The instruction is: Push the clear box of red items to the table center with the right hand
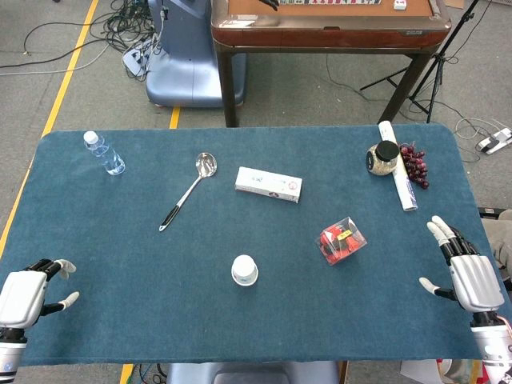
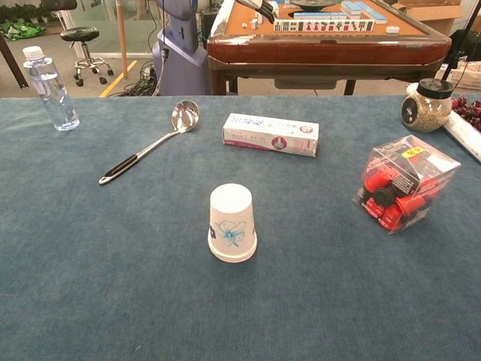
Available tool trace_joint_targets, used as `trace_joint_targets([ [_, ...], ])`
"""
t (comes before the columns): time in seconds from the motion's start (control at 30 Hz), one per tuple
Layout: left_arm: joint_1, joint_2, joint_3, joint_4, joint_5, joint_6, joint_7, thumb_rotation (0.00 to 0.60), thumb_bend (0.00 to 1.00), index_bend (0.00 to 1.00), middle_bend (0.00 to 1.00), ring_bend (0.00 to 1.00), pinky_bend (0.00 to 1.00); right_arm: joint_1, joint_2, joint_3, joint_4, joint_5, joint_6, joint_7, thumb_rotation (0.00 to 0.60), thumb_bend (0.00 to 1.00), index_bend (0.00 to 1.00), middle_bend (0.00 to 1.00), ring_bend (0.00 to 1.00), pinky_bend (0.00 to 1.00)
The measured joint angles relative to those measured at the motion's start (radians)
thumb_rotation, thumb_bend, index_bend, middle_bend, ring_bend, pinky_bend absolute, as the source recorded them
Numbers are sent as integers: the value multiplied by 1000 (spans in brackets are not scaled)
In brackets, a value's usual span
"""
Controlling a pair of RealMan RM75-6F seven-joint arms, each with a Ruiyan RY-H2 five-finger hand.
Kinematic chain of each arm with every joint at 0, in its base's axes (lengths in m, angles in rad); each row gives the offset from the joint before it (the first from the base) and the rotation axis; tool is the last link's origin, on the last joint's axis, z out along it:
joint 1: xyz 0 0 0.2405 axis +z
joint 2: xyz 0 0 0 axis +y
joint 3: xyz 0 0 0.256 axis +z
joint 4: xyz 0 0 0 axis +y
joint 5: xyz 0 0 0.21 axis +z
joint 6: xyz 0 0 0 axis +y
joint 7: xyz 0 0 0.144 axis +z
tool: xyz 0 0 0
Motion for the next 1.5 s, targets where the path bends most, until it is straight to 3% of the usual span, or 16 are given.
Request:
trace_joint_targets([
  [0.37,8,10,1,-2,-19,1,0,600,0,484,552,427,588,11,-27,4,21,-3,-8,-13,600,0,98,61,62,253],
  [0.6,13,22,-1,-3,-27,4,-23,600,0,486,554,427,588,33,-63,17,42,34,-52,-130,600,0,1,0,1,188],
  [0.83,21,35,0,-7,-32,11,-40,600,0,487,554,427,588,104,-135,51,95,87,-142,-219,600,0,0,0,0,120],
  [1.13,20,43,3,-11,-33,2,-47,600,0,488,555,427,588,206,-245,94,216,118,-237,-250,600,0,0,0,0,115],
  [1.5,23,48,3,-14,-36,3,-54,600,0,489,556,428,588,262,-335,89,264,117,-277,-265,600,0,0,0,0,113],
])
